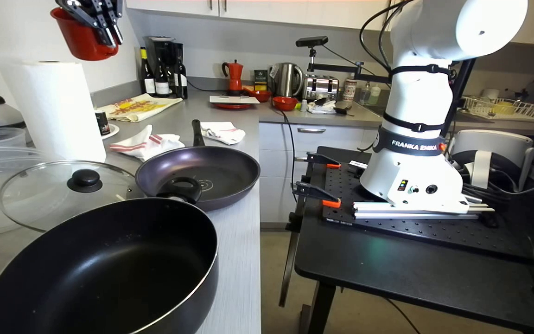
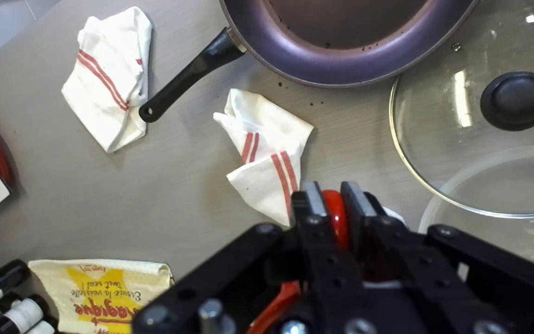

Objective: Move the orange cup to the left

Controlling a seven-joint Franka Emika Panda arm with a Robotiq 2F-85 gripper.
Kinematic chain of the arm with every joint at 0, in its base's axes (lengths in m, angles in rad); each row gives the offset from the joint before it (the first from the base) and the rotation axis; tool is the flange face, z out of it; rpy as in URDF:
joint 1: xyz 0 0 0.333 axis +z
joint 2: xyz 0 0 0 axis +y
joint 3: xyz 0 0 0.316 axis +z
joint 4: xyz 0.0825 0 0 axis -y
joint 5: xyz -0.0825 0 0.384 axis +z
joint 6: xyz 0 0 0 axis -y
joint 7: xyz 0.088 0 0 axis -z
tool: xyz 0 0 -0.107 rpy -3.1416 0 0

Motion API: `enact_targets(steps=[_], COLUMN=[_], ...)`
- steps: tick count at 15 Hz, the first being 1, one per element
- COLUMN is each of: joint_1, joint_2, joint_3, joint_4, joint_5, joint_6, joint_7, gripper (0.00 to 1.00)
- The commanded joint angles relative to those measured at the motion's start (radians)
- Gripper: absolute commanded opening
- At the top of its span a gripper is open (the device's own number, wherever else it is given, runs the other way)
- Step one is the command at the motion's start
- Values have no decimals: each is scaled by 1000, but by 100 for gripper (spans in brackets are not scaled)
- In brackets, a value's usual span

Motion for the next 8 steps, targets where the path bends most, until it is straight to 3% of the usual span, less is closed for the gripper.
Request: enact_targets(steps=[1,8], joint_1=[36,91], joint_2=[29,54], joint_3=[14,49], joint_4=[54,84], joint_5=[-39,-76], joint_6=[-40,-31], joint_7=[-89,-221], gripper=[4,4])
